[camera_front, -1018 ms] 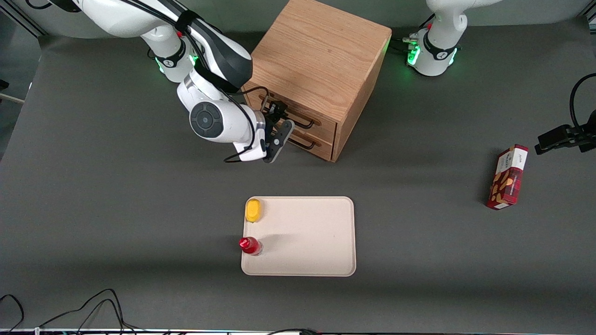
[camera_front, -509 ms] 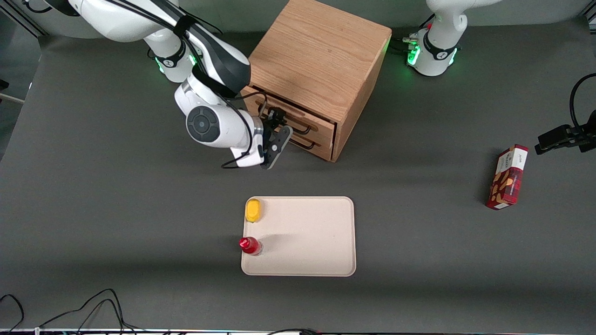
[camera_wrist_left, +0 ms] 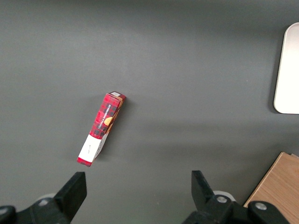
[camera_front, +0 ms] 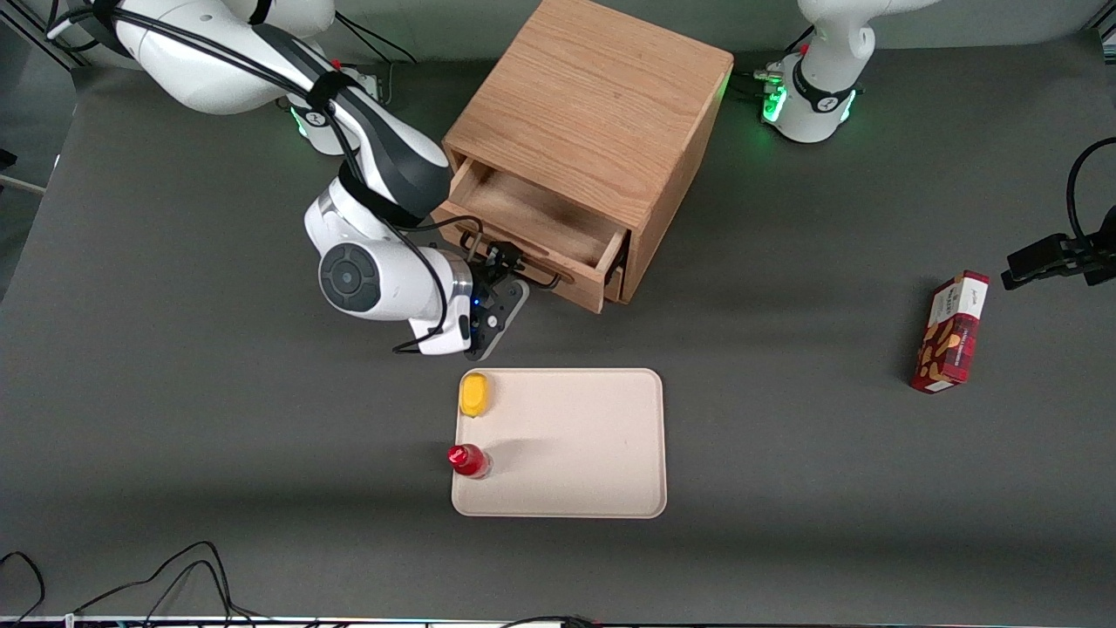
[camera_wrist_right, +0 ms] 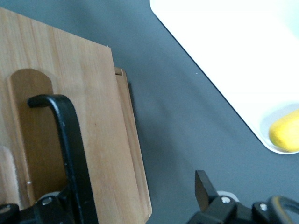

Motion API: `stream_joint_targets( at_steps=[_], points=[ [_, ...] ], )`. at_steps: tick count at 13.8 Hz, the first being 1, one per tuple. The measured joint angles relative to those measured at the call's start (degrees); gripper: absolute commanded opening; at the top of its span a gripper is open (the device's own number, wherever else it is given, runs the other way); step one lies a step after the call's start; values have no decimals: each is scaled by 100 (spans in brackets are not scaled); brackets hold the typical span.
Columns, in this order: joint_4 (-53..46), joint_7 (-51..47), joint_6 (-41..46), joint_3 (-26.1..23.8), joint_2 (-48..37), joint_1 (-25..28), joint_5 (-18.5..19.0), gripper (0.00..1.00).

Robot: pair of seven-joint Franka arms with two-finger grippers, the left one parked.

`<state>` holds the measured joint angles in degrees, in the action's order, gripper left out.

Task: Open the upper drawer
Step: 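Pull the upper drawer outward by its handle with the right gripper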

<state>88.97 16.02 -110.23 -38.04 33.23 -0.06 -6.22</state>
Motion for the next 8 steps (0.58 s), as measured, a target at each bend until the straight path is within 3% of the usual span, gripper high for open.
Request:
stream_joint_targets(
  at_steps=[8],
  points=[
    [-758,0,400,320,404,-25,254,100]
  ],
)
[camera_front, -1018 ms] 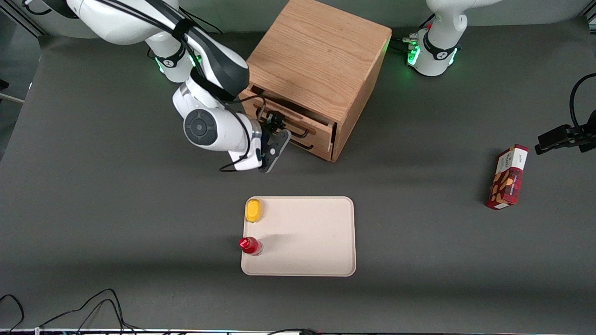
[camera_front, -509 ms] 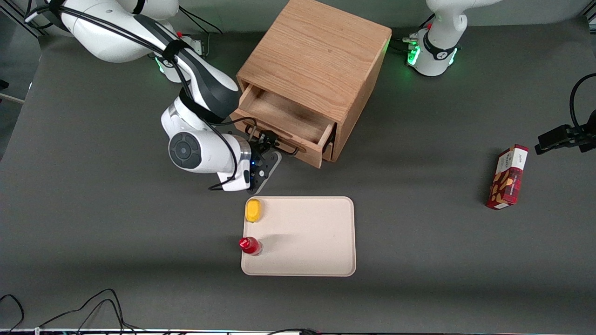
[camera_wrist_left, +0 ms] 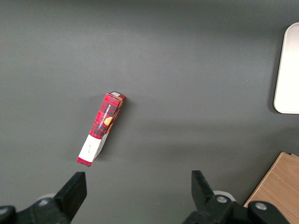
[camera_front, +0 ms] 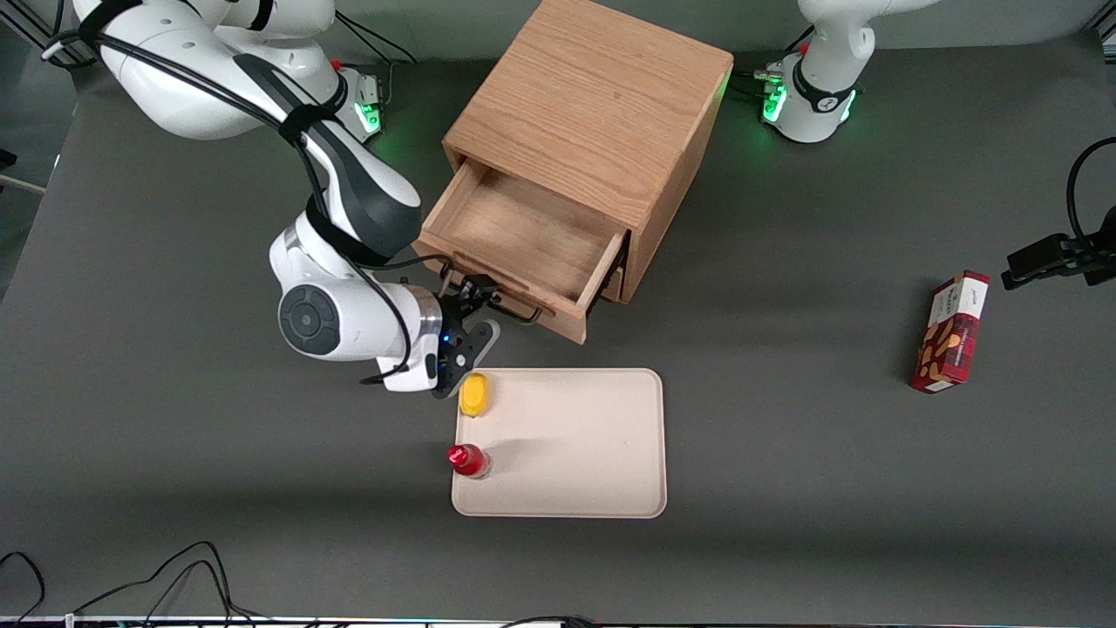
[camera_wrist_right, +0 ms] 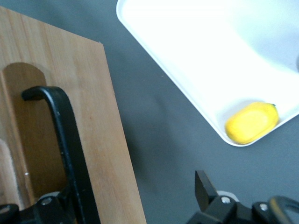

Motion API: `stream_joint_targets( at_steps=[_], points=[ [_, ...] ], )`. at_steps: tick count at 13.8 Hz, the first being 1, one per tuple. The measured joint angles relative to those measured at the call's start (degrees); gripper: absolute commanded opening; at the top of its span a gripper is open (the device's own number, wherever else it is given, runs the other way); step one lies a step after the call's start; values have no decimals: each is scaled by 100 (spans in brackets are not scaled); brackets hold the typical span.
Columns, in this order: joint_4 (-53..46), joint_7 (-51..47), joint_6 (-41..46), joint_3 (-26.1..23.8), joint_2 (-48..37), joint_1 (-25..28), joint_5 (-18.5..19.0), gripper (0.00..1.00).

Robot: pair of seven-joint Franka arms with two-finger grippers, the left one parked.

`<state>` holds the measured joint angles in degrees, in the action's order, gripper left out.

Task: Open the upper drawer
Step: 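Pull the upper drawer outward by its handle with the right gripper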

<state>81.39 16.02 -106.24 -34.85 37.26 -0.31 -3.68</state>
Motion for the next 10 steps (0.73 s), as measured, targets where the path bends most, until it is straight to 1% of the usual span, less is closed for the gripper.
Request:
stream_joint_targets(
  at_steps=[10],
  points=[
    [-720,52,406,205,347,-5,72,100]
  ],
)
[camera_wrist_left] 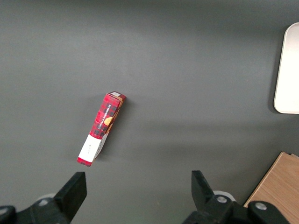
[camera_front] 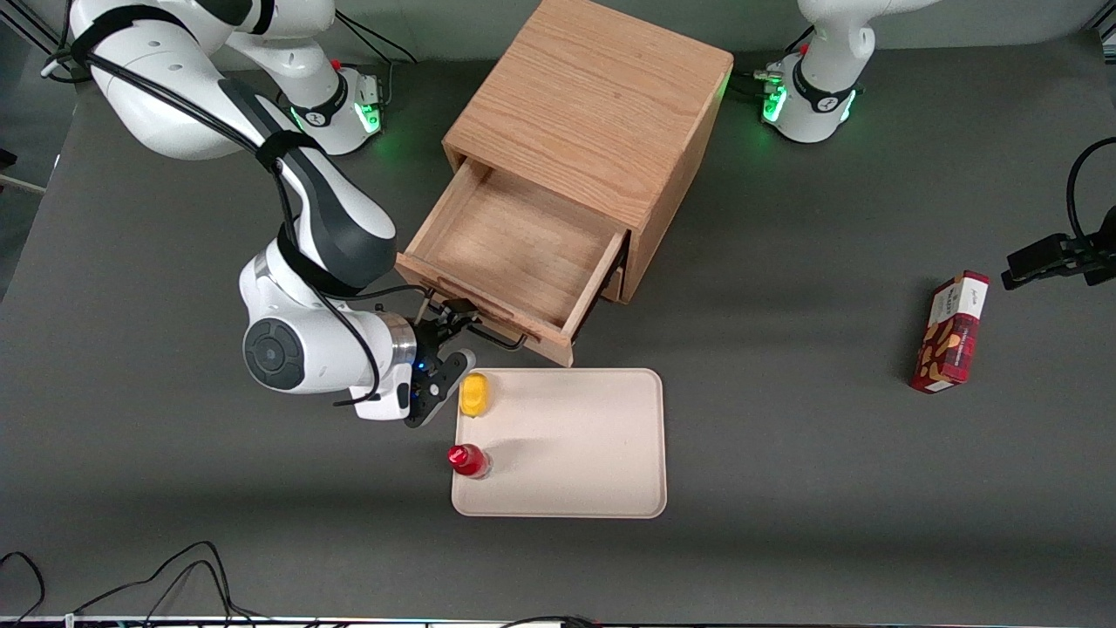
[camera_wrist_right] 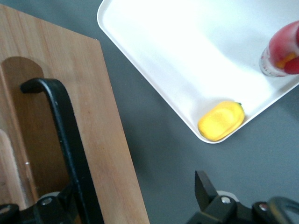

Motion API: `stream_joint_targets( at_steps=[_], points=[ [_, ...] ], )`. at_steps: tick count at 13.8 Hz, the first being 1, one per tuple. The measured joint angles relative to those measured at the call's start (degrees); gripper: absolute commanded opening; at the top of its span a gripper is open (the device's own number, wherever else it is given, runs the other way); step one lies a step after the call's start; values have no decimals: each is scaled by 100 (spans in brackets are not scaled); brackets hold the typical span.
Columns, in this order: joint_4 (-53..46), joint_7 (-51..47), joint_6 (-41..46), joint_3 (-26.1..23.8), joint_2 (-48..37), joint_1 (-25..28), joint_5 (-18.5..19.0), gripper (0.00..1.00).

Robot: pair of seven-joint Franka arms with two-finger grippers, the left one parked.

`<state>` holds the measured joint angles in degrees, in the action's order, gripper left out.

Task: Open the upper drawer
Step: 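Pull the upper drawer outward by its handle with the right gripper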

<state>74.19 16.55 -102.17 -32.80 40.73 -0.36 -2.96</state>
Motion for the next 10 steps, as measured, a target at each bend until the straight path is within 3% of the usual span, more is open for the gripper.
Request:
stream_joint_targets(
  at_steps=[10],
  points=[
    [-669,381,140,336,315,-3,22,100]
  ],
)
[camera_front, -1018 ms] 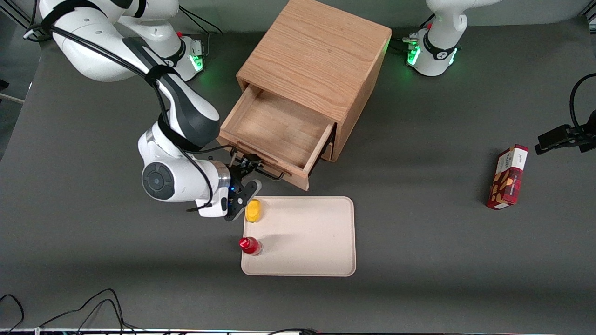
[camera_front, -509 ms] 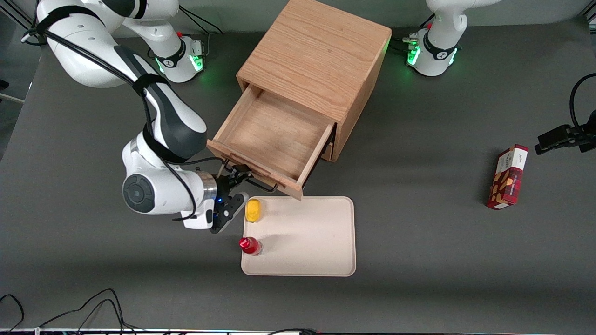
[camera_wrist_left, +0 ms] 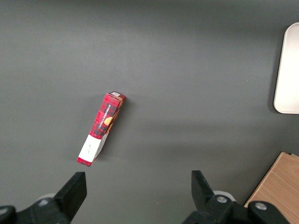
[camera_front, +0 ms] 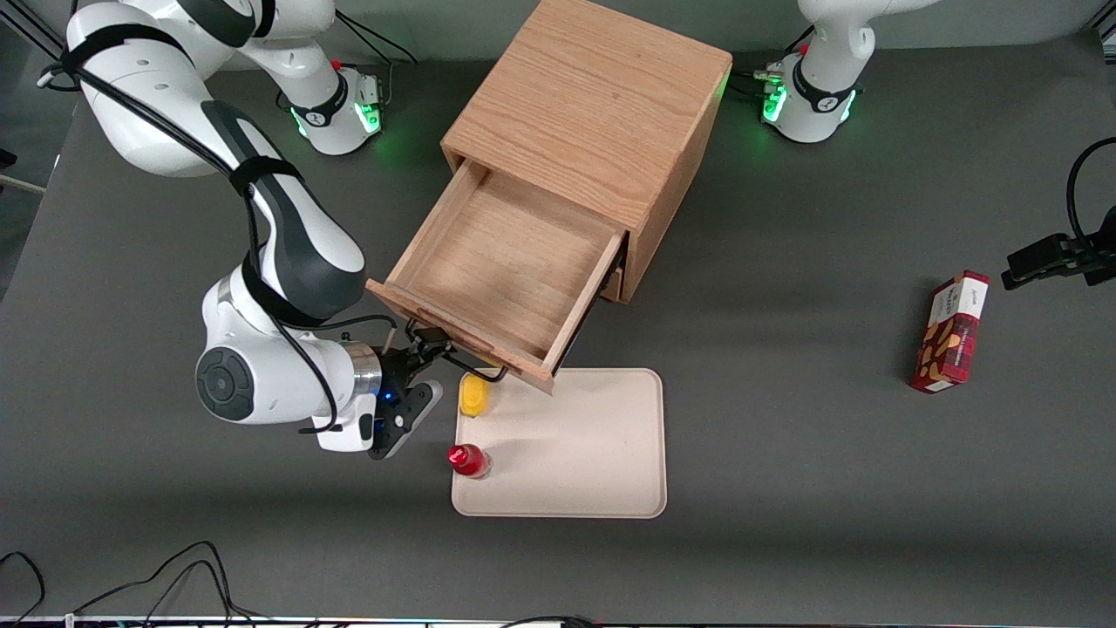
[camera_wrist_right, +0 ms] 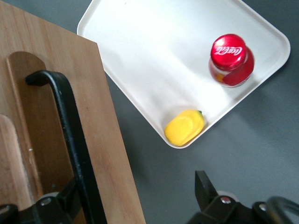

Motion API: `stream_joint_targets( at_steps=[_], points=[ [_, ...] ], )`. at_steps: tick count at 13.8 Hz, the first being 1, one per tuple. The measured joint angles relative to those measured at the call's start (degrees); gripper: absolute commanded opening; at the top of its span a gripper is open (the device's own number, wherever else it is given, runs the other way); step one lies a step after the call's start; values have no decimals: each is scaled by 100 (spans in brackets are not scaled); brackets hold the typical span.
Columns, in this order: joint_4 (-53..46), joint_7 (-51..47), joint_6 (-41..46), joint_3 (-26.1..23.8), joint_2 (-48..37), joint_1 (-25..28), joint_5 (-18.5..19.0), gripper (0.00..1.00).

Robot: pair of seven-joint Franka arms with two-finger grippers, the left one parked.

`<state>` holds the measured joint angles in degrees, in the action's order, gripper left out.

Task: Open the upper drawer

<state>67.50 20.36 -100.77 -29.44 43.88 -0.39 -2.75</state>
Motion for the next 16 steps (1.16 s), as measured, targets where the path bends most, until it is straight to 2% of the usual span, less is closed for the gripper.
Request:
stream_joint_targets(
  at_steps=[8,13,16],
  points=[
    [-595,63,386,59,38,11,6,100],
    [-773,-1,903,64,-806,-24,9,100],
    [-777,-928,1669,133,-1558,-128,42,100]
  ],
)
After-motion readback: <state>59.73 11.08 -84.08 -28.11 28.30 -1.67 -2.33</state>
